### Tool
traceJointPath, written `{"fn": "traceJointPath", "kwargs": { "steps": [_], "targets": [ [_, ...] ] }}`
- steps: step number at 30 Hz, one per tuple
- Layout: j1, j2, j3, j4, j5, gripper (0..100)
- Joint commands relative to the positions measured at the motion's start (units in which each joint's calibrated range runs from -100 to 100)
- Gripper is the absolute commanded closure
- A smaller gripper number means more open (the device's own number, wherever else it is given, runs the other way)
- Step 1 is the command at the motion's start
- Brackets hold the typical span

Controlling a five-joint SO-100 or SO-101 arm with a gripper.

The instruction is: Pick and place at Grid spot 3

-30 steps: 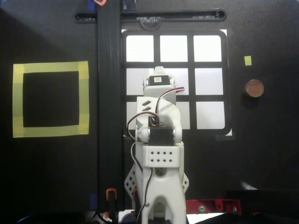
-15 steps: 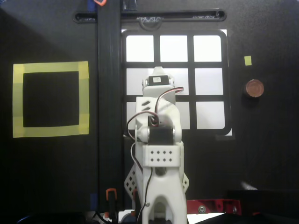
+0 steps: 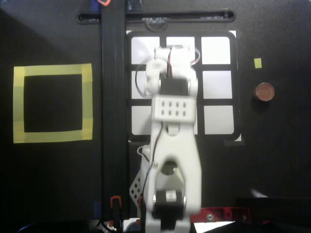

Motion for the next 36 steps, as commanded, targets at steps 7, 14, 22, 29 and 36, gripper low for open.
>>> {"fn": "traceJointPath", "kwargs": {
  "steps": [7,14,22,29,36],
  "targets": [
    [1.4,28.1,-36.0,18.0,0.0,100],
    [1.9,44.2,-57.8,31.9,0.1,100],
    [2.3,49.0,-62.5,35.3,4.2,100],
    [8.5,49.0,-62.5,34.2,22.1,100],
    [21.5,49.0,-62.5,34.6,37.1,100]
  ]
}}
